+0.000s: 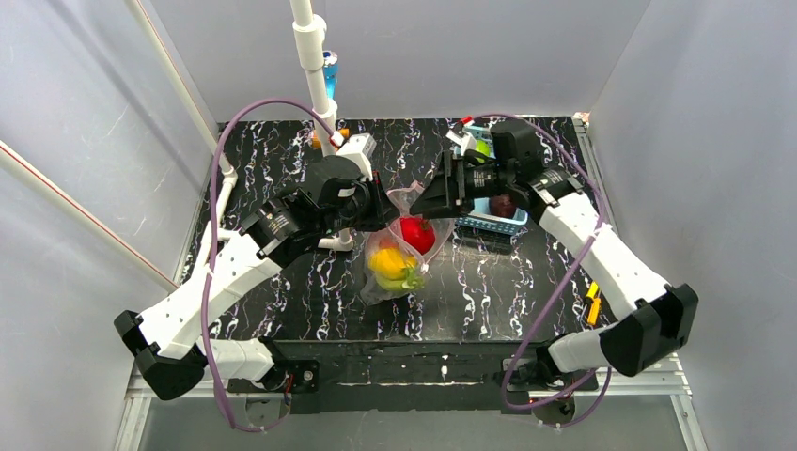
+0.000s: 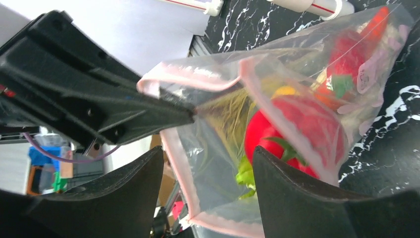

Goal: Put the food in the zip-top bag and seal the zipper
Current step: Place the fake vegetable in the zipper food storage bag, then zip the zipper food storage bag at the center of the board.

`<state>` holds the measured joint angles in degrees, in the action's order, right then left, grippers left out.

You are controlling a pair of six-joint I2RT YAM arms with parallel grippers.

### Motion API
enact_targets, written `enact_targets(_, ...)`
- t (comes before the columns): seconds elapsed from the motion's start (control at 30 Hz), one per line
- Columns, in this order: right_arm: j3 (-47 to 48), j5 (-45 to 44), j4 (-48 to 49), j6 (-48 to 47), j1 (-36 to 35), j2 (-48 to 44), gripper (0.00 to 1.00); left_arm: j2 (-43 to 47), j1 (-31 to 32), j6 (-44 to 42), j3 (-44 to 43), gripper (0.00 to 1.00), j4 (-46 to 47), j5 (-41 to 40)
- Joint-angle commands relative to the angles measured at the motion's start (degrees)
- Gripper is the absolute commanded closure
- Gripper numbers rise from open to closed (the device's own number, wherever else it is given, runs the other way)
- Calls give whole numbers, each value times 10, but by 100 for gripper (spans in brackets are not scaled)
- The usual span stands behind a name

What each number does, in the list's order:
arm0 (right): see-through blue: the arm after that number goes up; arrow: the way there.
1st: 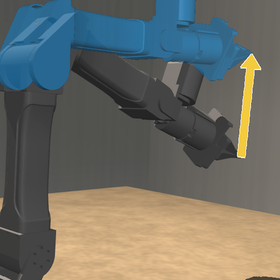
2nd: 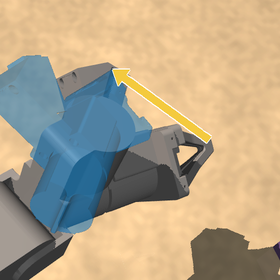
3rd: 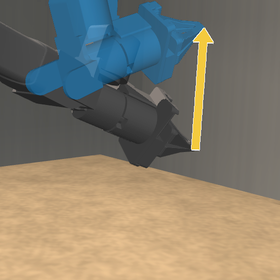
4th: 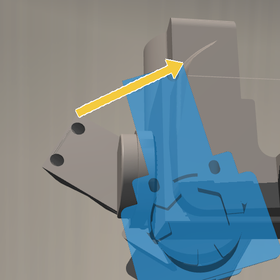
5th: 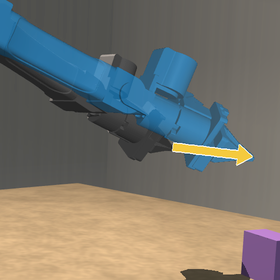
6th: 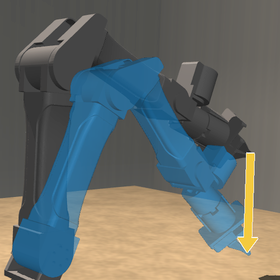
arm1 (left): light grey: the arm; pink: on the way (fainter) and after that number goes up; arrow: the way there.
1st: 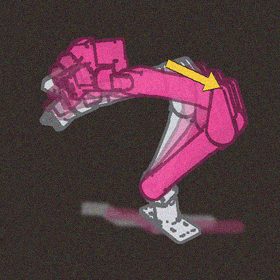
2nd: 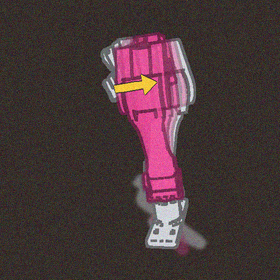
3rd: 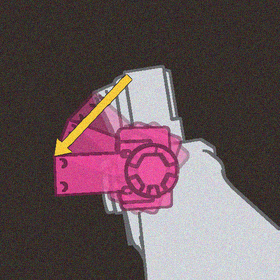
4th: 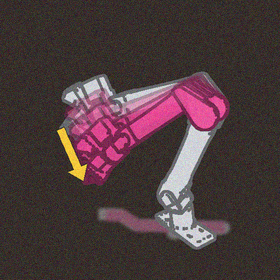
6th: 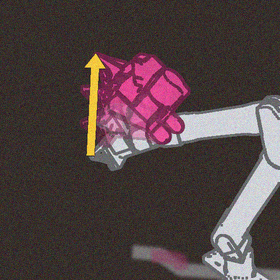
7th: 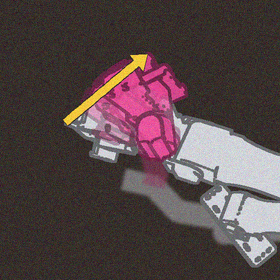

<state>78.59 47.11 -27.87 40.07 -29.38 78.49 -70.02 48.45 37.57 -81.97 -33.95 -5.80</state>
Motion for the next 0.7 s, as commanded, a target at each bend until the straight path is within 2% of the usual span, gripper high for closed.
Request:
enact_targets(0.0,68,-90,-106,-118,-30,-81,23,15,-3,20,-7,100,13,-57)
enact_targets(0.1,55,-172,-142,-163,-66,-140,17,9,-4,33,-10,100,18,-80)
enact_targets(0.2,16,-221,-151,-175,-96,-185,15,-1,-3,49,-15,100,28,-96)
enact_targets(0.37,-48,-383,-133,-181,-218,-230,14,-12,-4,90,-17,100,40,-115)
enact_targets(0.5,-72,-558,-112,-188,-317,-223,20,-17,-3,126,-7,100,61,-113)
enact_targets(0.67,-46,-746,-135,-167,-364,-158,23,-28,-4,165,-11,100,56,-110)
